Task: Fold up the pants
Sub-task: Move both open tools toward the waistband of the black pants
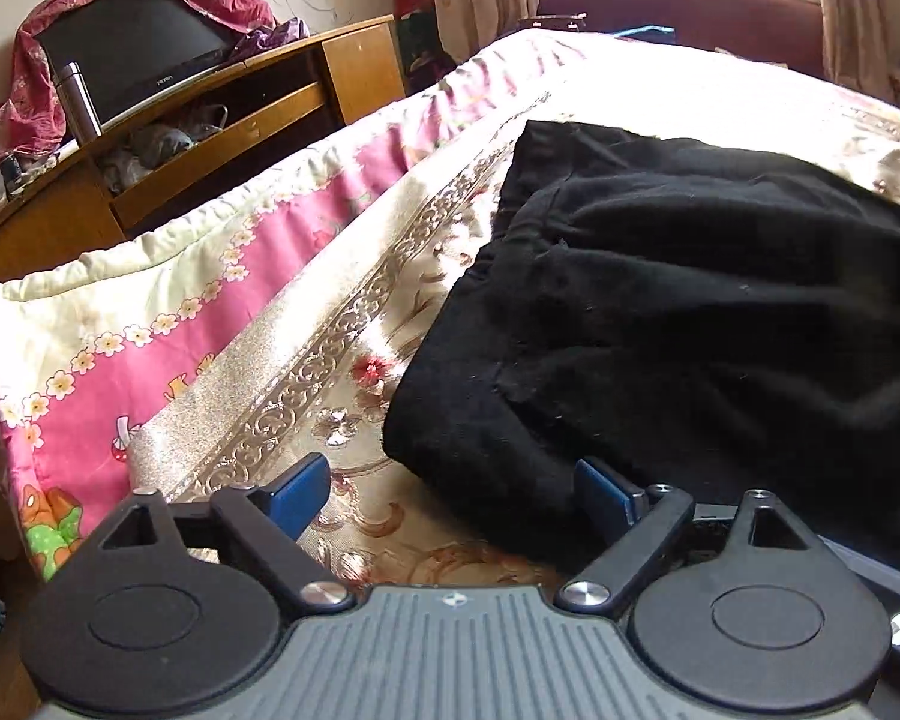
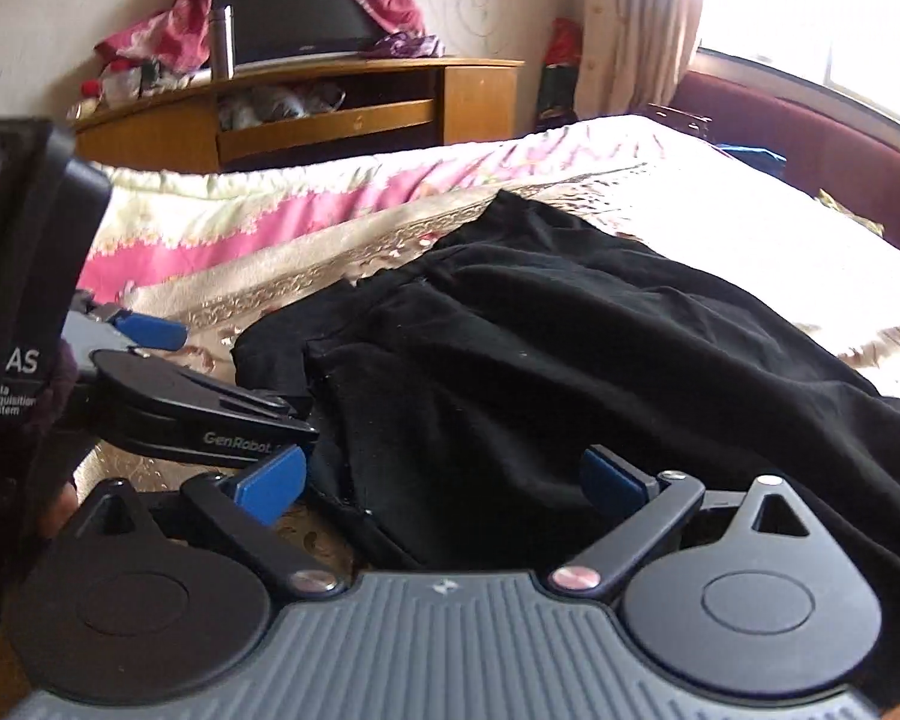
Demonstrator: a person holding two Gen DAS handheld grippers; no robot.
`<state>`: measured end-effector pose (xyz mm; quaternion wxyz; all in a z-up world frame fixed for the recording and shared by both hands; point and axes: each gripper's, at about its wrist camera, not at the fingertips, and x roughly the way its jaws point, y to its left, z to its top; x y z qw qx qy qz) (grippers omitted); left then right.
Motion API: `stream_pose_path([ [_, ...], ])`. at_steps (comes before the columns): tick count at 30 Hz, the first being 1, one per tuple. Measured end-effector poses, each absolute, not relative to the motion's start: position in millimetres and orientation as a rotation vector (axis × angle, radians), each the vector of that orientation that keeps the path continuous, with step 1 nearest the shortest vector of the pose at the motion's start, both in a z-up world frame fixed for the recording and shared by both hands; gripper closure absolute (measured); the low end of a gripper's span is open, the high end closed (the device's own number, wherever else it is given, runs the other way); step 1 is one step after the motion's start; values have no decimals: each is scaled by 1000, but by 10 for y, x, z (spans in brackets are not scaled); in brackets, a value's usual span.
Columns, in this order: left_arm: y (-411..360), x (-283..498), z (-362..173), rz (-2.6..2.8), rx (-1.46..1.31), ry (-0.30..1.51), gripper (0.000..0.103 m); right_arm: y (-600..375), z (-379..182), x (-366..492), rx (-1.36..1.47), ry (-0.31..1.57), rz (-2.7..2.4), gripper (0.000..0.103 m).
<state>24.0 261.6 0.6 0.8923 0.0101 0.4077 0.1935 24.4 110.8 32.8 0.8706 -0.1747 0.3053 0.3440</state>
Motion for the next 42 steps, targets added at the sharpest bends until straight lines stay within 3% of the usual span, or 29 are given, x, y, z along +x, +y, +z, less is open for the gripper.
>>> stream_pose_path([
  [1,2682,250,-32,389,12,855,8,1203,284,266,-397,663,740,13],
  [2,2769,259,-60,361,-9,855,10,1269,247,292,-410,687,759,25],
  [6,2911,284,-74,264,-25,850,18,1416,31,318,-448,817,820,38],
  [13,2956,364,-59,151,45,814,21,1634,-111,219,-583,771,829,38],
  [14,2965,417,-115,141,50,828,26,1676,-128,258,-580,780,823,39],
  [16,3030,452,-155,96,11,827,39,1698,-111,302,-561,785,811,58],
  [18,3120,453,-124,65,-10,832,44,1735,-82,379,-508,845,812,84],
  [20,3236,406,-82,55,-10,840,45,1834,-70,425,-482,886,811,89],
  [26,3346,341,-31,123,128,874,45,2156,-54,344,-385,910,910,92],
  [32,3202,215,105,161,163,835,43,1993,145,346,-287,939,932,84],
  [38,2885,130,441,124,188,752,43,694,452,352,-86,915,698,69],
  [42,2410,115,642,10,165,694,43,-551,536,327,63,941,363,68],
])
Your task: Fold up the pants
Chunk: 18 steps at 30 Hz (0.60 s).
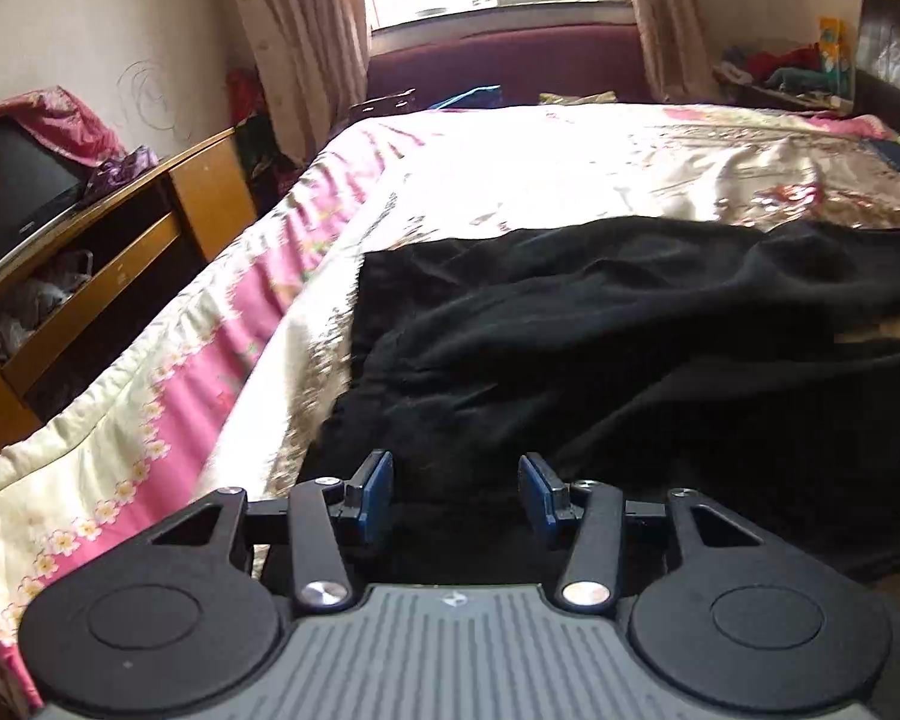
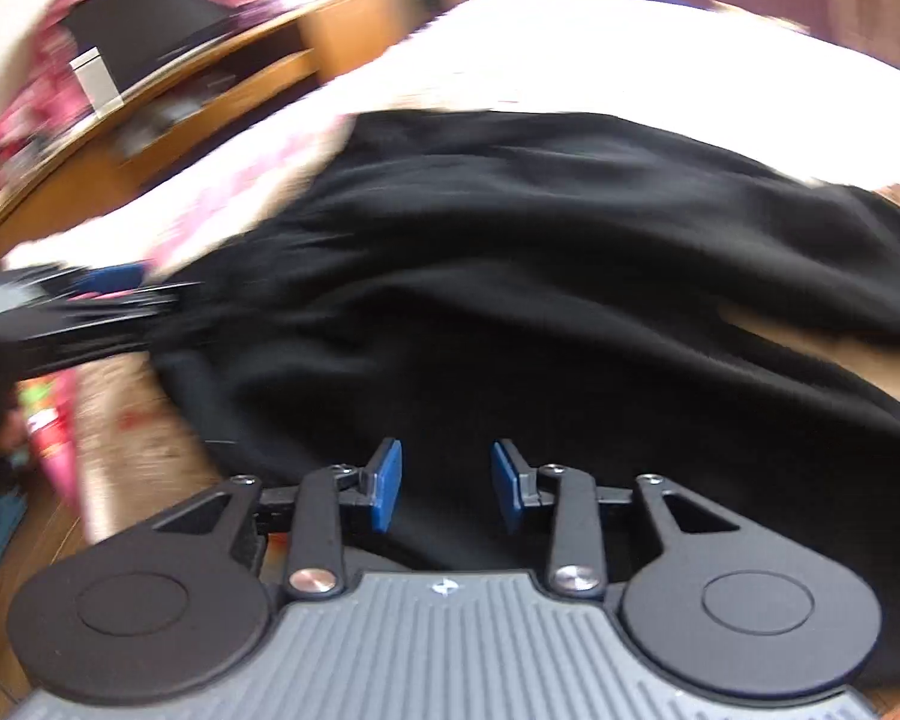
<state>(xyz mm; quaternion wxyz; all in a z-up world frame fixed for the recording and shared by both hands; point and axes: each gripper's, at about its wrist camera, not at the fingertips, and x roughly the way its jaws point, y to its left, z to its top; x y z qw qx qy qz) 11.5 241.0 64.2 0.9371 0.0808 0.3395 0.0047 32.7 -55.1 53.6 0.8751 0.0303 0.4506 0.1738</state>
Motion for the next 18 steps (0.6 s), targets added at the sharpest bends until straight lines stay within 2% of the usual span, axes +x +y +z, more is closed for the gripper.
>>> stream_pose_path([
  [7,983,228,518,-349,162,735,43,-2621,487,-129,373,864,-192,67],
  [14,-363,273,407,-575,238,762,43,-3856,114,-328,672,735,-415,64],
  [18,-733,331,374,-620,273,792,43,-4308,-80,-374,836,611,-422,64],
])
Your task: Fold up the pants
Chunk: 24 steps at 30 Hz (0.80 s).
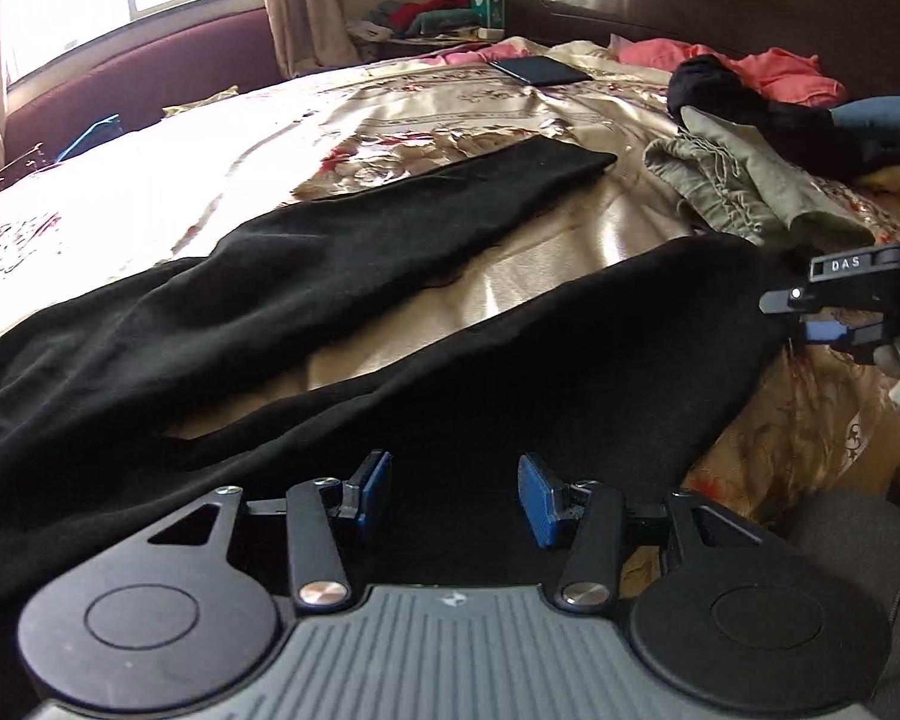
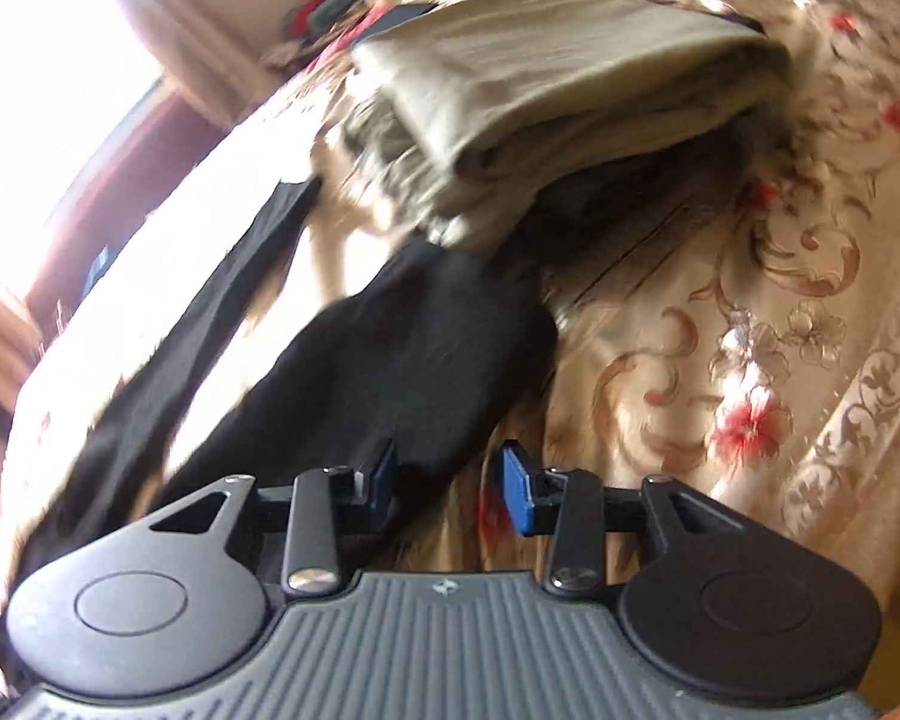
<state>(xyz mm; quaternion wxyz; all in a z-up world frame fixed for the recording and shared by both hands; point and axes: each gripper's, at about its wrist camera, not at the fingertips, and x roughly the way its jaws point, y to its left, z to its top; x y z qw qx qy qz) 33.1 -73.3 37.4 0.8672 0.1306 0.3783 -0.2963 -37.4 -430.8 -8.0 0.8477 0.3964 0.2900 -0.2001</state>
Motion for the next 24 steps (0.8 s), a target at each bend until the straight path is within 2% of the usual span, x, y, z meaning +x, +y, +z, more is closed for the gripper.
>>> stream_pose_path([
  [4,-914,362,329,-634,311,807,43,-4537,-225,-259,904,534,-422,64],
  [6,-959,367,324,-634,323,803,43,-4575,-204,-240,908,524,-423,84],
  [8,-988,375,352,-635,320,790,43,-4568,-102,-310,926,513,-411,90],
  [9,-991,376,372,-637,316,778,43,-4579,-38,-354,924,489,-390,97],
  [12,-1035,389,387,-636,303,747,41,-4597,155,-423,865,432,-355,97],
  [14,-1052,410,289,-636,307,749,37,-4543,154,-336,754,486,-386,97],
  [16,-1074,471,98,-615,344,802,37,-4484,41,-226,659,618,-433,96],
  [18,-995,517,-19,-612,327,847,37,-4445,0,-185,639,673,-466,91],
  [24,-369,565,378,-568,309,737,37,-4088,641,-431,376,554,-503,84],
])
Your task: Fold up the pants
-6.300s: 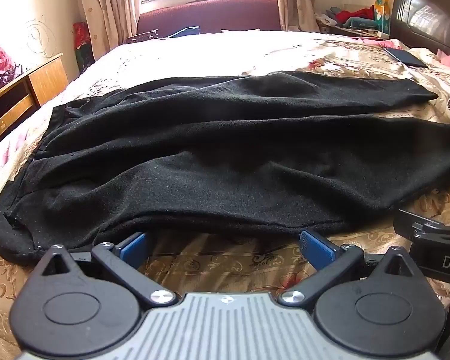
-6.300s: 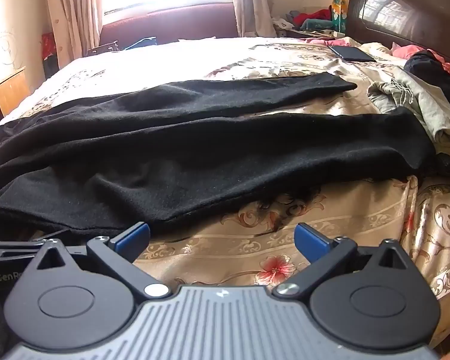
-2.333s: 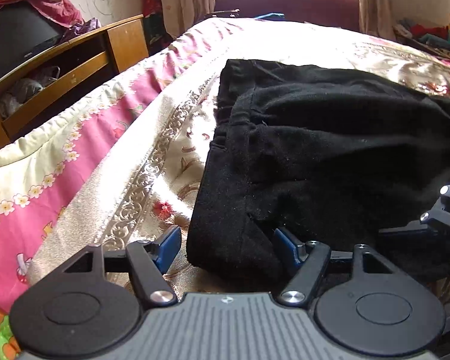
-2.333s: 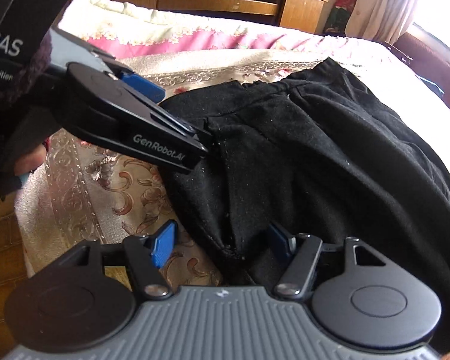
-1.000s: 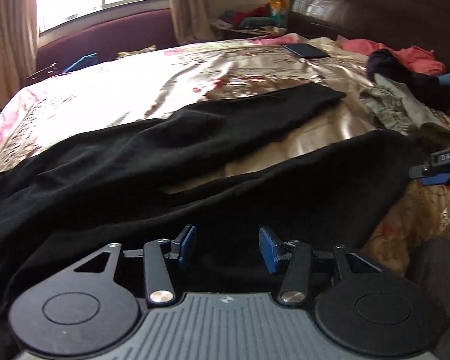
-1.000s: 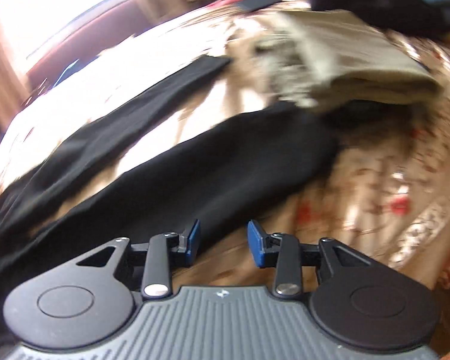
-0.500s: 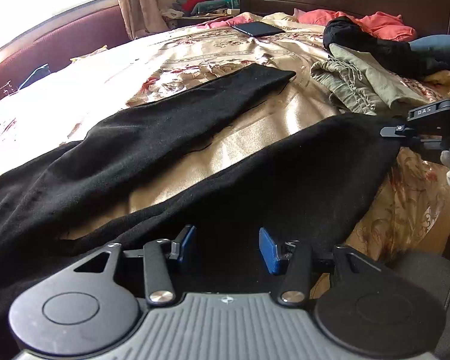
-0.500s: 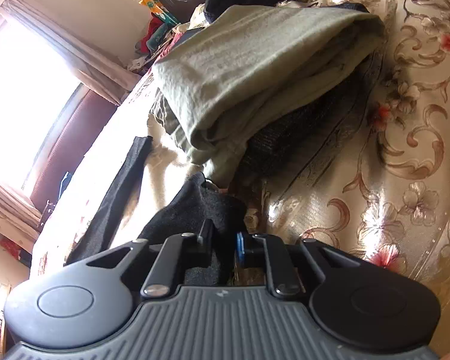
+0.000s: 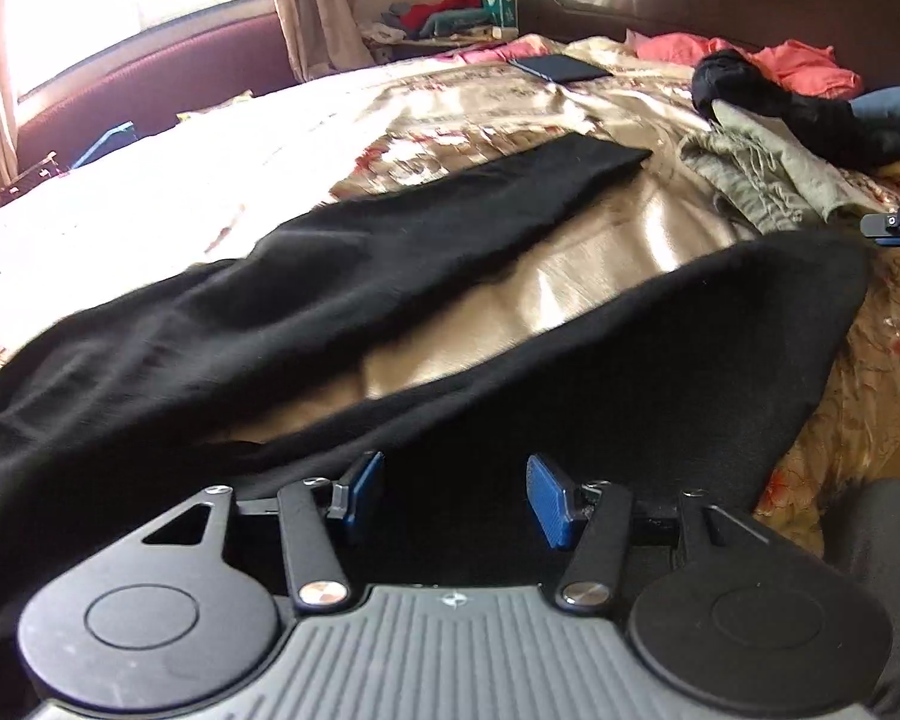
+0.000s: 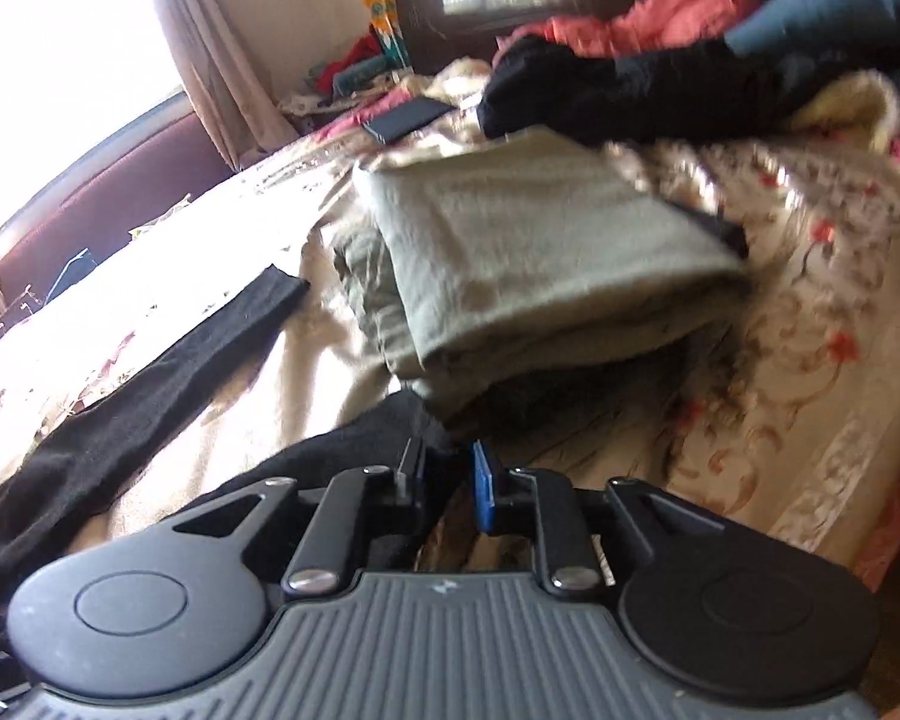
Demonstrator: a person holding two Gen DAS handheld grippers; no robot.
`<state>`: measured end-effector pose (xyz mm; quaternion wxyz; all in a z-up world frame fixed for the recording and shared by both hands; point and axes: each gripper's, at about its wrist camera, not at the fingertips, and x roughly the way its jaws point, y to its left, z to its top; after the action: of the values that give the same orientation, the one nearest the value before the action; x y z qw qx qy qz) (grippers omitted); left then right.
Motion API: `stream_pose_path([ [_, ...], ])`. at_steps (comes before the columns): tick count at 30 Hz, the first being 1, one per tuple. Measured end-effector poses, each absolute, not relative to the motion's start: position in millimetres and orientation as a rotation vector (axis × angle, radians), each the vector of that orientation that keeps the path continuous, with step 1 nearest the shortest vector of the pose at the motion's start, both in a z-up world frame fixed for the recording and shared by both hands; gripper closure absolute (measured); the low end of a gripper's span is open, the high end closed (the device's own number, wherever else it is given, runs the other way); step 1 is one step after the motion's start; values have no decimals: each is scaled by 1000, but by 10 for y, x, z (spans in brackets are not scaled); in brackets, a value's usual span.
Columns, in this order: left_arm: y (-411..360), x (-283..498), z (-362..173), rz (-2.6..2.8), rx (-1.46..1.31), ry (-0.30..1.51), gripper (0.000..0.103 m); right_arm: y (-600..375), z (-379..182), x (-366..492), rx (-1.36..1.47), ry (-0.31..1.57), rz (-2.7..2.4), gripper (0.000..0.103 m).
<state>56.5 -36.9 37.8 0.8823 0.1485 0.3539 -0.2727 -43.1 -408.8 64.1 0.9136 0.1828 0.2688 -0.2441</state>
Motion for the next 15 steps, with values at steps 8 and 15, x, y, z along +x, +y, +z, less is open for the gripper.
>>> stream_pose_path([
  [8,992,1418,631,-330,422,662,34,-2864,769,1088,59,745,154,73],
  [15,2074,2547,617,-165,473,770,34,-1440,424,3040,-298,814,612,65],
])
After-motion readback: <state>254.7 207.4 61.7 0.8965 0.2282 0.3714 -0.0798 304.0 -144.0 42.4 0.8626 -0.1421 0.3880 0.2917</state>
